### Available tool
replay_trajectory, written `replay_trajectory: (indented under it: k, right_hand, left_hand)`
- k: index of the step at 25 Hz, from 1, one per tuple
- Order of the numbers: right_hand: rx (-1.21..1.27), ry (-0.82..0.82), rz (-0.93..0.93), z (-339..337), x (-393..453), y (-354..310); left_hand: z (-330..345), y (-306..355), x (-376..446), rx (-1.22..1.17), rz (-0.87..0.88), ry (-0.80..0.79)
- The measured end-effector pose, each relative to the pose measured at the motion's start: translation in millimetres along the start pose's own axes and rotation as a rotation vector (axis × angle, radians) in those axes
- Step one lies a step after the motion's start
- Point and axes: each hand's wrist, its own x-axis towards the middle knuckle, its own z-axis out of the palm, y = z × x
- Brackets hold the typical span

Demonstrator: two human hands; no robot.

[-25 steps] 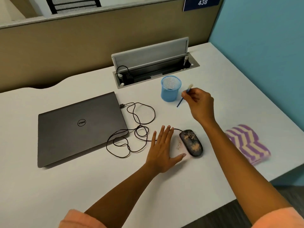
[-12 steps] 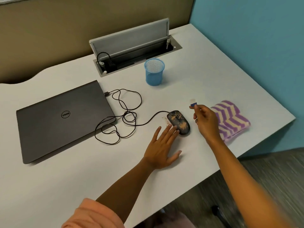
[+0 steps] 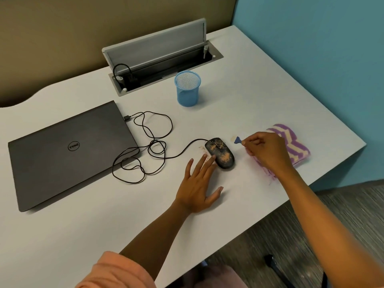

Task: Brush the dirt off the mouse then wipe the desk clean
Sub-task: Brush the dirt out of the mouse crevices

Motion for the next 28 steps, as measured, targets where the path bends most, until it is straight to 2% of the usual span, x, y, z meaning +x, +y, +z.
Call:
replay_trajectory:
  k: [4, 11, 18, 24, 28]
  right_hand:
    - [-0.125, -0.018, -0.097, 1, 6, -6]
    - [-0.007, -0.016, -0.228, 18, 8, -17]
    - [-0.209, -0.201, -0.46, 28, 0, -15]
    - [-0.374, -0.314, -0.584, 11, -18, -2]
    - [-0.296, -0.254, -0.58, 2, -17, -9]
  left_hand:
    - [1, 0, -1, -0.016, 0.005, 0.025]
    - [2, -1, 2, 0.025, 0.008, -0.025]
    - [1, 0, 2, 0.009, 0.009, -0.02]
    - [1, 1, 0, -0.004, 0.012, -0.026]
    - [-1, 1, 0, -0.015, 0.007, -0.006]
